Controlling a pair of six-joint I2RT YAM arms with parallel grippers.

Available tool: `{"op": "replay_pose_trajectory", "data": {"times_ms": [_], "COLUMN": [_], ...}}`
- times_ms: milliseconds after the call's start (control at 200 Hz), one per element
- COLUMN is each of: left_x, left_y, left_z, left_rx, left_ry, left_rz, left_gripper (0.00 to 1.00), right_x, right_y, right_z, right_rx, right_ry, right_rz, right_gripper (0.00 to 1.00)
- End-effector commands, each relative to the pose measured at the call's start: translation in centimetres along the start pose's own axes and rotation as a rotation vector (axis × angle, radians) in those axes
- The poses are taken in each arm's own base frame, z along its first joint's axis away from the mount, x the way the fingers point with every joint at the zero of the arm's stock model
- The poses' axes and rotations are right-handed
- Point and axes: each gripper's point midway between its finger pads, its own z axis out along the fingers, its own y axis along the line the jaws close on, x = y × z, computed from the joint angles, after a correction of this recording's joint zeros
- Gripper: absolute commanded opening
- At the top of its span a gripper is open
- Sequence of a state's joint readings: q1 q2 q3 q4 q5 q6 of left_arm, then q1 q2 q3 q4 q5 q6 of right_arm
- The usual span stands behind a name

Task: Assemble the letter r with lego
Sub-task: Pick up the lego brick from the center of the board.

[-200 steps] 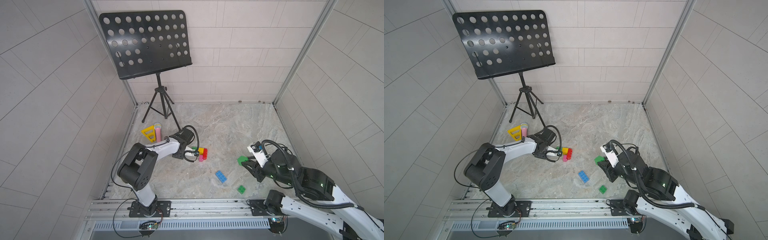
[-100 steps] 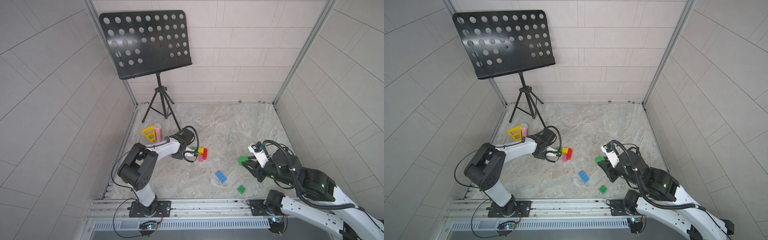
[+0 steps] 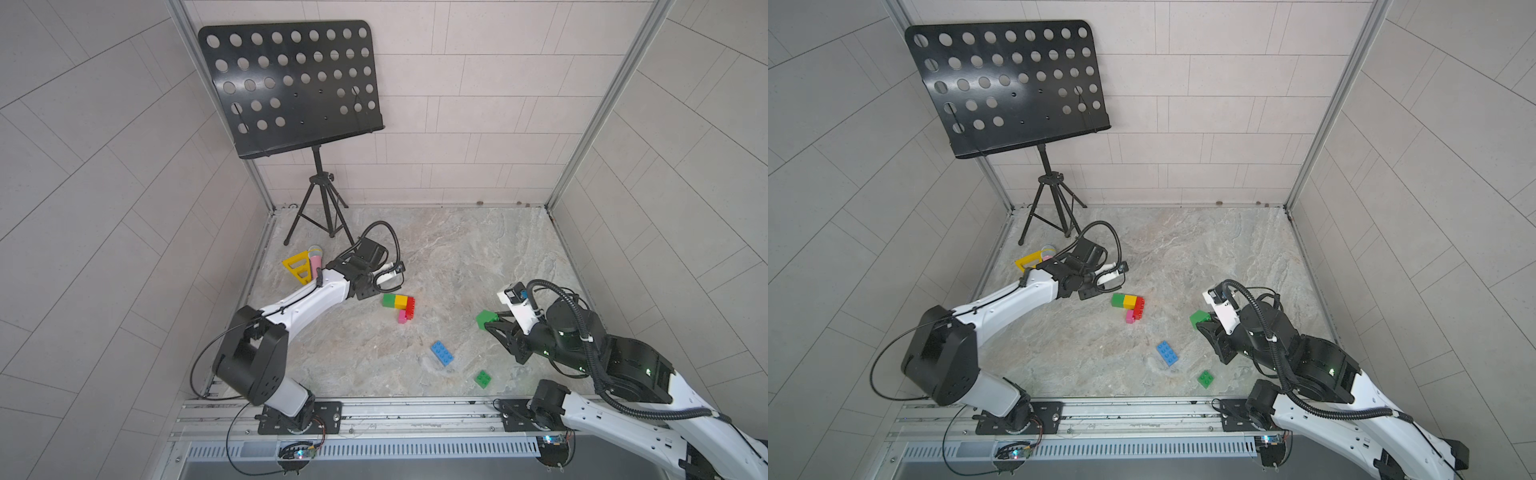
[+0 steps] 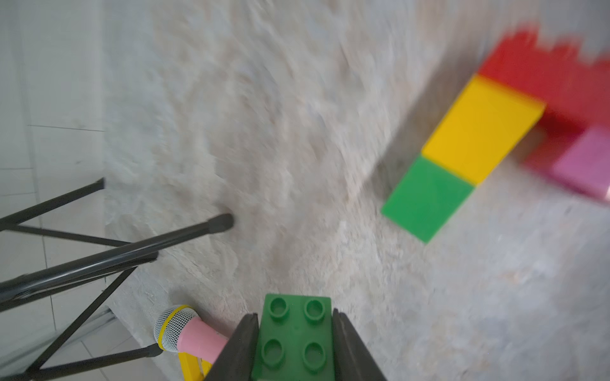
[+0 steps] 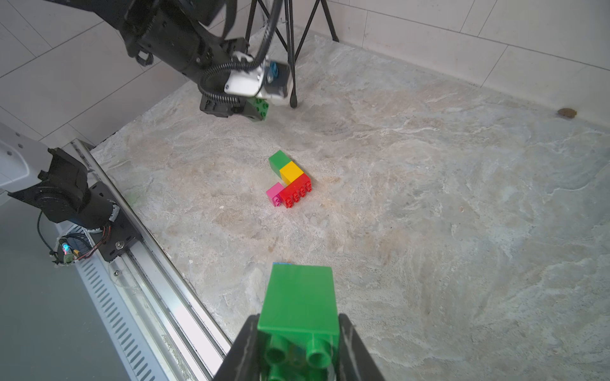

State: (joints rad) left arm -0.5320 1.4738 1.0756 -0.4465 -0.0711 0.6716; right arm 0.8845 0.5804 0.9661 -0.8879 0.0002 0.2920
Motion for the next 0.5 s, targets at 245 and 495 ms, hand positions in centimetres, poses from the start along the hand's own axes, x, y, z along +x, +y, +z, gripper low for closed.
{"op": "replay_pose_trajectory", "data": {"times_ms": [245, 495], "left_x": [-4.1, -1.3], "left_y": [-4.1, -9.7], "left_z": [-6.6, -4.8], "left_rx": [0.036, 0.133], "left_ry": [-0.696, -0.727], "left_rz": [-0.889, -1.059], "left_gripper": [0.0, 0.0], "right_x": [-0.8, -0.4], "right_y": [-0.4, -0.8], "right_z": [-0.3, 0.3], "right_rx": [0.032, 0.052], "right_ry": [0.003, 0.003], "right_rz": [0.051, 0.079], "right_gripper": [0.0, 0.0]}}
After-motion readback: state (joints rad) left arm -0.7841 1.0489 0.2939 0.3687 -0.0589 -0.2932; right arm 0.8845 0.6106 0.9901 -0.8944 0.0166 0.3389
